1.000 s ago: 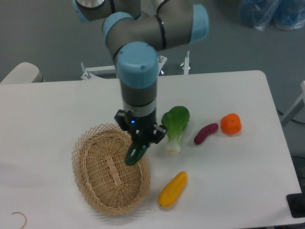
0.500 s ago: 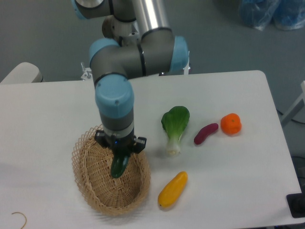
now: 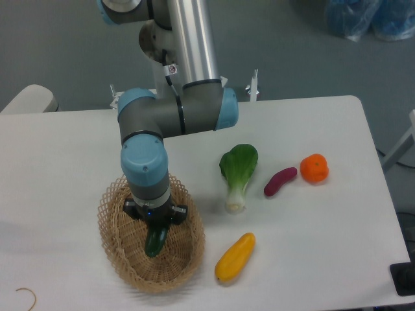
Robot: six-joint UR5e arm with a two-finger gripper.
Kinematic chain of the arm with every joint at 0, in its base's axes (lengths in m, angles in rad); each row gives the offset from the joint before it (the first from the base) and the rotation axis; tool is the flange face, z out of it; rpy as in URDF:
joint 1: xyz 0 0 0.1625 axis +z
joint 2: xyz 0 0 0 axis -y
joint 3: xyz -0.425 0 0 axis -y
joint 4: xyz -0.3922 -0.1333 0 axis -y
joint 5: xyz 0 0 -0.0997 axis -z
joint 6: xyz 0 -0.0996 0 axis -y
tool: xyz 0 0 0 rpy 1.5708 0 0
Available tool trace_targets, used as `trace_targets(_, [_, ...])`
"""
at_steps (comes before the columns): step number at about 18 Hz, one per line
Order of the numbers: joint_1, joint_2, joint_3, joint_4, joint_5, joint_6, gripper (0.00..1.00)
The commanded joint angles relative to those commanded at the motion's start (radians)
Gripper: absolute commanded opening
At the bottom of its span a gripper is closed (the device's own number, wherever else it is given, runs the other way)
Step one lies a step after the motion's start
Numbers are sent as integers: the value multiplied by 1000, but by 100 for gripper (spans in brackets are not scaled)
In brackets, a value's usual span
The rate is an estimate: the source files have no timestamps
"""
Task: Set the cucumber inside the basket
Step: 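Open the gripper to release the cucumber into the basket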
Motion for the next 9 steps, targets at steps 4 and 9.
trace_targets(4, [-3,-3,2,2,0,8,48])
trace_targets(9, [-3,15,34,5,8,20,100])
